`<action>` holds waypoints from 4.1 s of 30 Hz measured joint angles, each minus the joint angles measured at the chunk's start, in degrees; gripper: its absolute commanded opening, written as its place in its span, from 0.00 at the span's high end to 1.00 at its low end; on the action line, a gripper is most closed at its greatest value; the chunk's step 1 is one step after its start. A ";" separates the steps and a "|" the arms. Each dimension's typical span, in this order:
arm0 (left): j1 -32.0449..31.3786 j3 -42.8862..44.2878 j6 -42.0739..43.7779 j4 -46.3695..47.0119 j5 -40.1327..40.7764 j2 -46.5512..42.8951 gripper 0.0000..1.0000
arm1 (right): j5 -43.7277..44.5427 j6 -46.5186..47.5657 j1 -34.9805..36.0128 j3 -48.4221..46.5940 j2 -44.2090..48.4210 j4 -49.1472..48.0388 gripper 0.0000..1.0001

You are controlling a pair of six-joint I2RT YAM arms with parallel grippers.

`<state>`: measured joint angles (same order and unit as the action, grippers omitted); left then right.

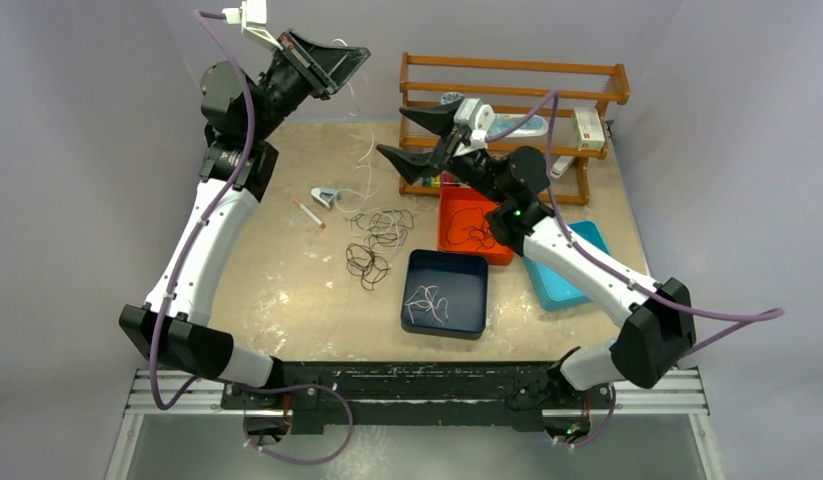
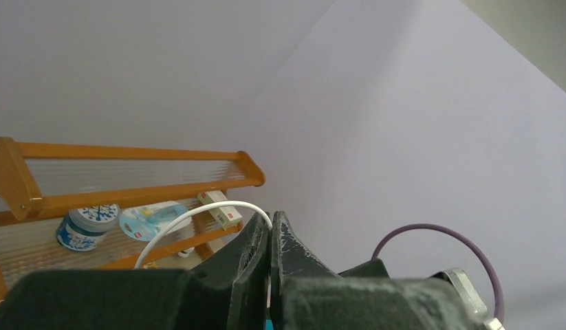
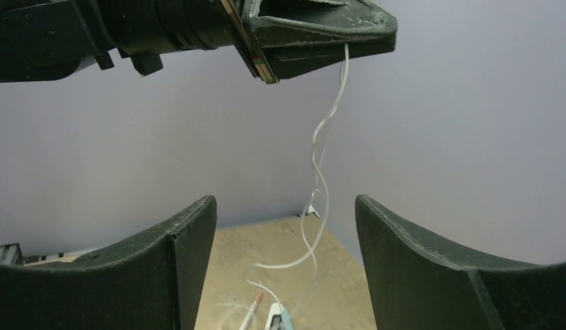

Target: Untangle the cables

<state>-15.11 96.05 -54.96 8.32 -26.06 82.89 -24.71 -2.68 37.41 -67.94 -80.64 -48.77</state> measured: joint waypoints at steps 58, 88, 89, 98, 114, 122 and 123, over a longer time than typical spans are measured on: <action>-0.44 -6.14 -0.72 2.47 -2.80 -3.61 0.52 | -2.89 -9.14 -2.27 -19.12 -17.84 3.91 1.00; -0.44 -23.32 17.35 -19.98 17.03 -9.66 0.45 | 3.41 2.14 -6.29 -2.69 13.73 32.94 1.00; -0.44 -23.52 17.62 -20.06 17.40 -9.66 0.45 | 2.89 2.71 -6.29 -2.01 14.36 33.99 1.00; -0.44 -23.78 18.80 -20.44 20.31 -9.53 0.45 | -0.42 5.95 -6.29 5.05 18.08 41.77 1.00; -0.44 -24.22 18.67 -20.11 20.52 -7.52 0.45 | -0.57 8.50 -6.29 14.01 17.40 45.75 1.00; -0.44 -25.27 18.60 -20.59 23.02 -6.73 0.45 | -0.26 8.35 -5.53 18.47 14.23 45.88 0.97; -0.44 -25.40 18.60 -20.68 23.39 -6.73 0.45 | -0.11 8.22 -5.18 19.02 14.08 45.94 0.97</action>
<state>-15.55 70.65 -36.36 -12.36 -2.68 76.16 -24.82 5.54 32.23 -48.93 -66.57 -2.83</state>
